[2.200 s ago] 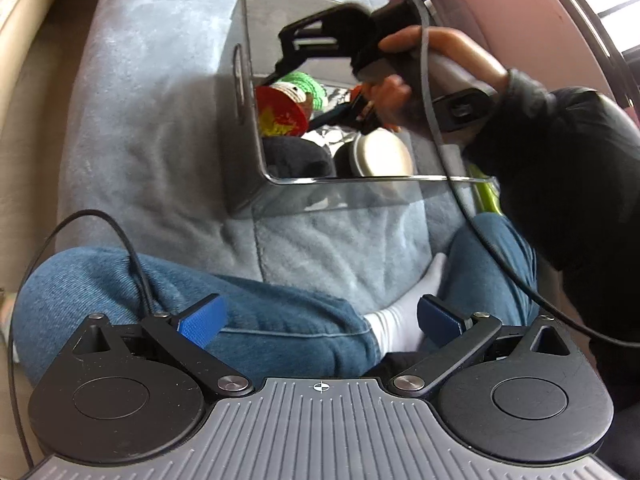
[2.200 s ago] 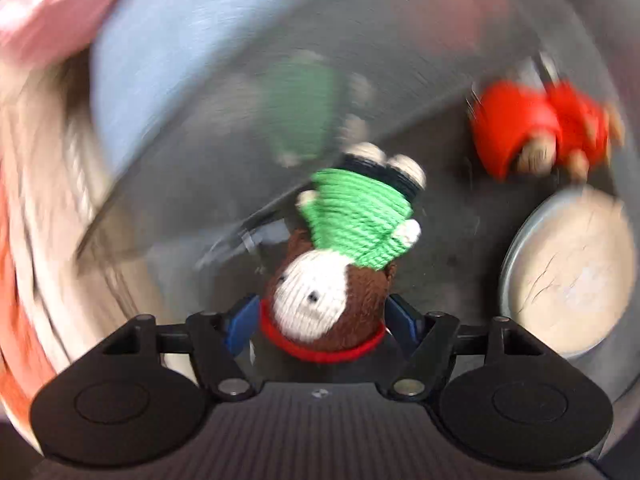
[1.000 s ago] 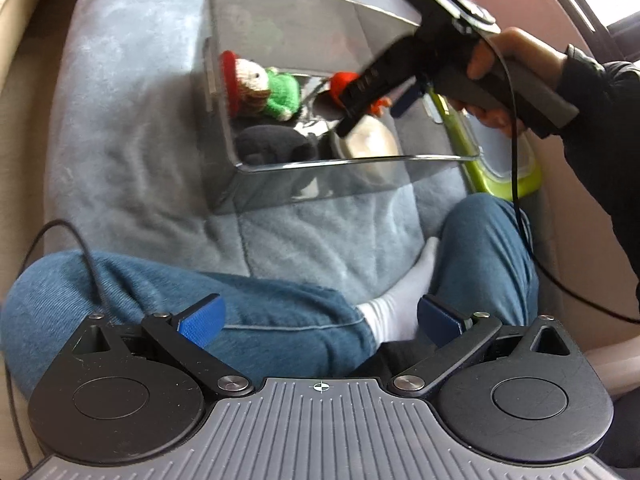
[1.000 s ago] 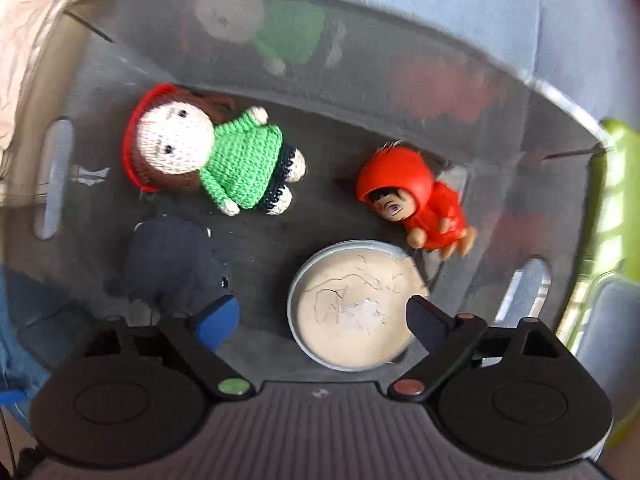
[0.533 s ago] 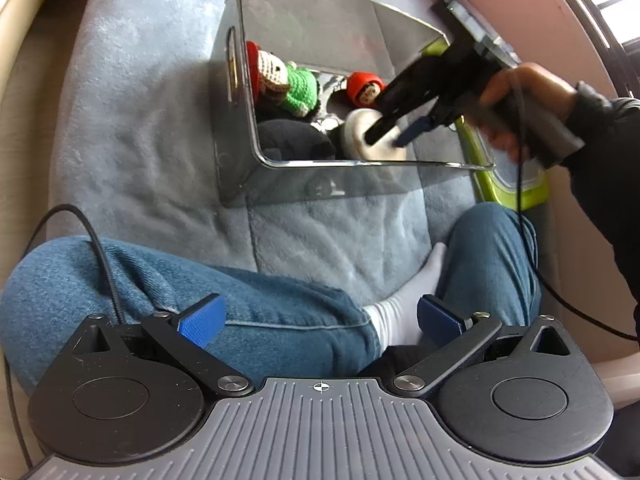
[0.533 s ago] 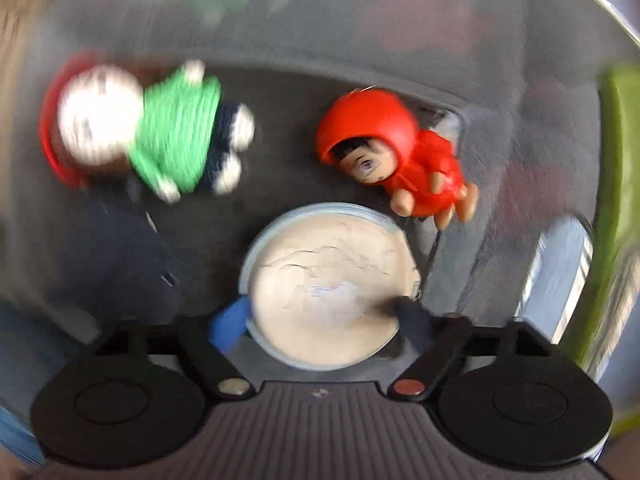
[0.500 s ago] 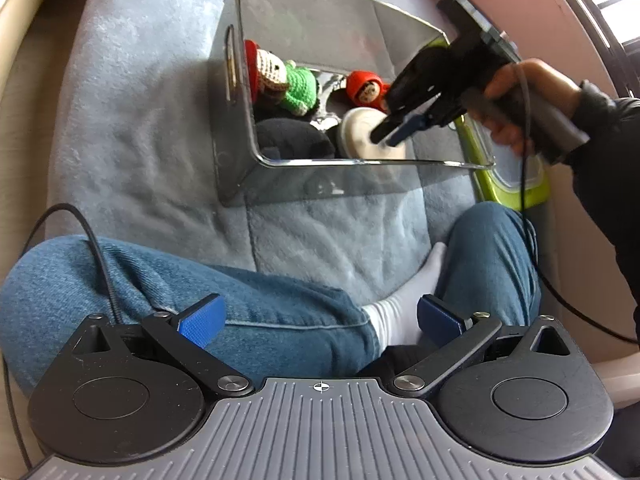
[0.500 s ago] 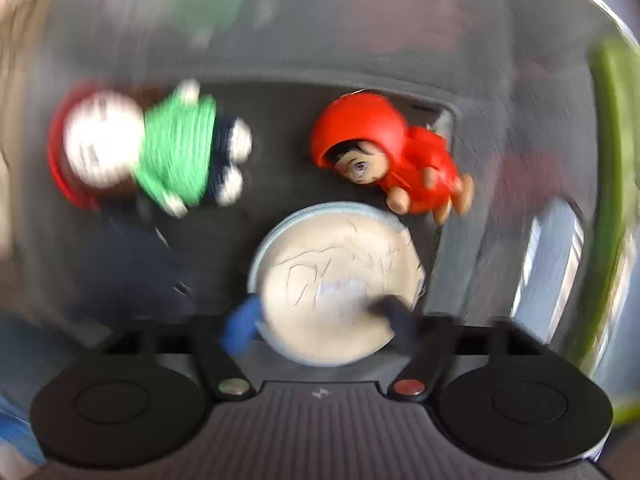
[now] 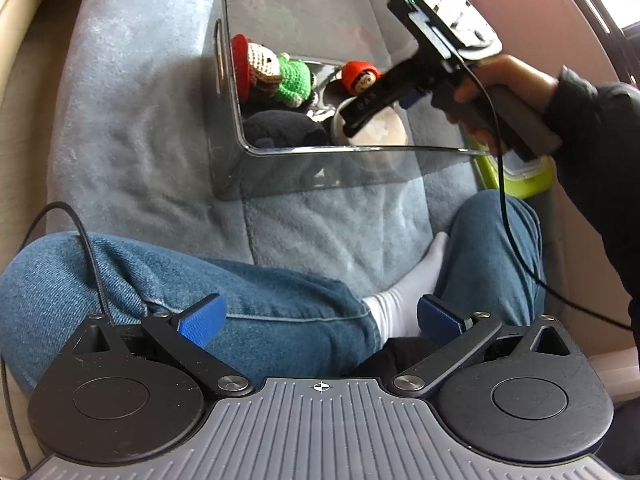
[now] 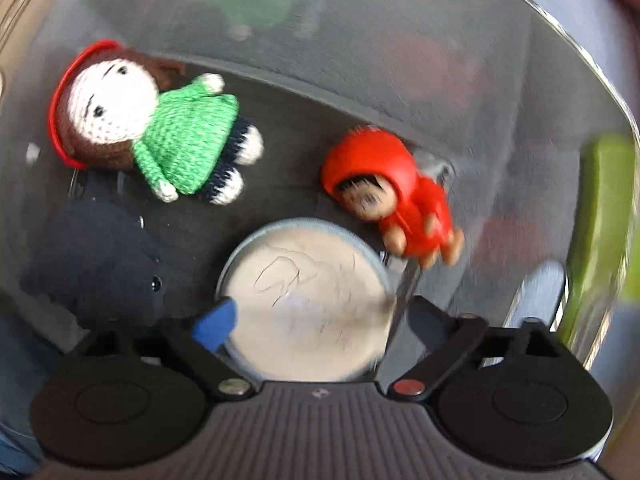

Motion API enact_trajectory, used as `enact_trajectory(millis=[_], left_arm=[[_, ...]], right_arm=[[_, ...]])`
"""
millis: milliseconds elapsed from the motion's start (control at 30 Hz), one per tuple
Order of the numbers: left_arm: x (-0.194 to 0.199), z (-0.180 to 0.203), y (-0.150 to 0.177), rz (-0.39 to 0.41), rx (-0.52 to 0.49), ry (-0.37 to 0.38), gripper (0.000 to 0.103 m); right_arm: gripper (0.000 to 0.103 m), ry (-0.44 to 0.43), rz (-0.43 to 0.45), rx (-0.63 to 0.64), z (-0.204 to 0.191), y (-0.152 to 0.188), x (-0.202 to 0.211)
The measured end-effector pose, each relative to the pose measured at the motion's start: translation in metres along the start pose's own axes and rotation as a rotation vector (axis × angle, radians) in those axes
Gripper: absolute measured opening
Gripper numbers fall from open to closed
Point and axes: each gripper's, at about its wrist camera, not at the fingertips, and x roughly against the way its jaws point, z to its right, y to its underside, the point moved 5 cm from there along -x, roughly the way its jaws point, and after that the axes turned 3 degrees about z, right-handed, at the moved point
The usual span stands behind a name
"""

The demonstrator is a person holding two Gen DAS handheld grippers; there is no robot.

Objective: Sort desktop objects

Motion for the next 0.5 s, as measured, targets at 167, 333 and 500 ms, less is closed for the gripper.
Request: enact_trajectory(millis=[167, 333, 500], left_arm=[[-0.003, -0.006, -0.003, -0.005, 0.023, 0.001, 0.103], [-0.006, -0.002, -0.006, -0.013, 0.005, 0.015, 0.103], [-0.005, -0.004, -0.005, -0.013, 0.005, 0.011, 0.103]], right_arm=[[0.073, -0.268, -0.098, -0.143, 0.008, -0.004, 0.011], [0.085, -0.055, 0.207, -0.097, 0.035, -0.028, 0.058], [0.057, 0.199, 0.156, 0.269, 0.034, -0.027, 0.027]])
